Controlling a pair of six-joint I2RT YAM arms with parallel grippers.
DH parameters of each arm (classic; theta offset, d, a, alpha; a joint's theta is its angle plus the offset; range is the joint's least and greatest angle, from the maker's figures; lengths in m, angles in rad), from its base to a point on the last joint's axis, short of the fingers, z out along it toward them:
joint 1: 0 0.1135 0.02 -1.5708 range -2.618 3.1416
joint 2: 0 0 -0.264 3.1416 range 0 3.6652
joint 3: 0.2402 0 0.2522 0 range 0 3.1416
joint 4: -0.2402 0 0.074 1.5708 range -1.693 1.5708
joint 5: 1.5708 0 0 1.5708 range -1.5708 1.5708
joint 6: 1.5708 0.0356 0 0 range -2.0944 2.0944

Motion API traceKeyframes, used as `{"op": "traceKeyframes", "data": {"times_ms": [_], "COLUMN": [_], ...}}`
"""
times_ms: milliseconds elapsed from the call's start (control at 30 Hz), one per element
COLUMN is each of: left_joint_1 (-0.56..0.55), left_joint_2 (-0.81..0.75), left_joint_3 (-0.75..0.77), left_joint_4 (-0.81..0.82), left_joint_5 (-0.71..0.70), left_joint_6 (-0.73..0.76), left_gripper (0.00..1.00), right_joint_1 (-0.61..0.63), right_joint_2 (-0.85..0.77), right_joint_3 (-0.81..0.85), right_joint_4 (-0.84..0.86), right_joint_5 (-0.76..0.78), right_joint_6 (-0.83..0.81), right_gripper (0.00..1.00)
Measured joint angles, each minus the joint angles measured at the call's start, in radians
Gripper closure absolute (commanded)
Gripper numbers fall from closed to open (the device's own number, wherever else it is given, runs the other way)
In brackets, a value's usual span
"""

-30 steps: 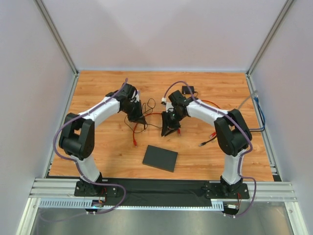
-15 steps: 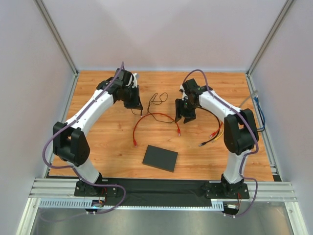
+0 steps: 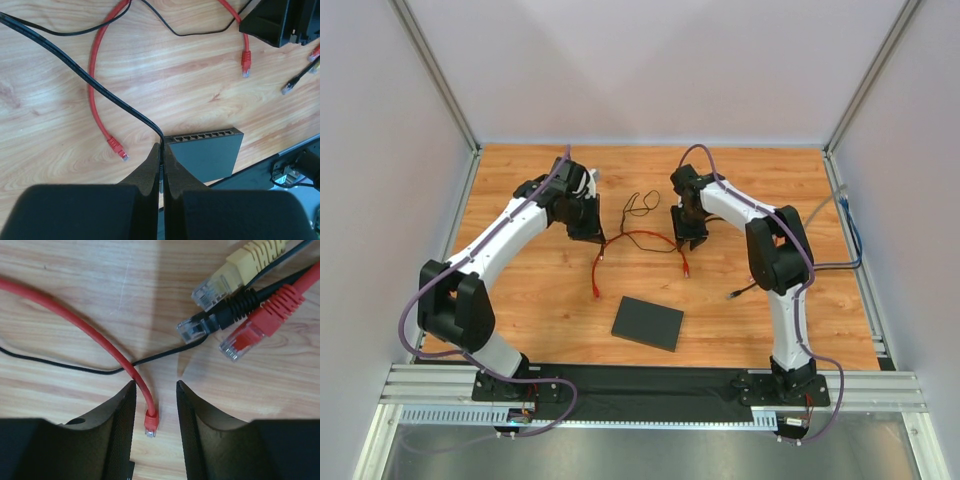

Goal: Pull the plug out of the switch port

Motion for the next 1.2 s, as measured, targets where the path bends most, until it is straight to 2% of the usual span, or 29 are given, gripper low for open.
{"op": "traceKeyframes", "data": {"times_ms": [133,233,267,400,633,933,1067,1200], "left_joint_1": [0.000,0.000,0.000,0.000,0.001,0.002,0.002,0.003], "left_joint_2": [-0.032,-0.039,-0.039,-0.039,-0.041,-0.045,-0.045,-0.045], "left_joint_3": [-0.019,-0.019,-0.019,-0.019,-0.019,-0.019,-0.019,-0.019], "left_joint_4": [0.000,0.001,0.001,-0.001,-0.042,-0.085,-0.101,-0.100], "left_joint_5": [-0.012,-0.025,-0.026,-0.050,-0.216,-0.345,-0.367,-0.362], "left_joint_6": [0.003,0.003,0.003,0.002,-0.044,-0.125,-0.137,-0.136], "left_gripper": [1.00,1.00,1.00,1.00,1.00,1.00,1.00,1.00], "right_joint_1": [0.008,0.019,0.024,0.043,0.048,-0.019,-0.029,-0.057], "right_joint_2": [0.033,0.040,0.042,0.055,0.029,-0.068,-0.130,-0.229], "right_joint_3": [0.021,0.032,0.037,0.058,0.105,0.434,0.358,0.201], "right_joint_4": [-0.013,-0.018,-0.022,-0.041,-0.126,-0.303,-0.324,-0.265], "right_joint_5": [0.011,0.020,0.024,0.056,0.217,0.430,0.516,0.486], "right_joint_6": [-0.001,-0.002,-0.003,-0.017,0.027,0.214,0.246,0.273], "right_gripper": [0.62,0.67,0.78,0.99,1.00,1.00,1.00,1.00]}}
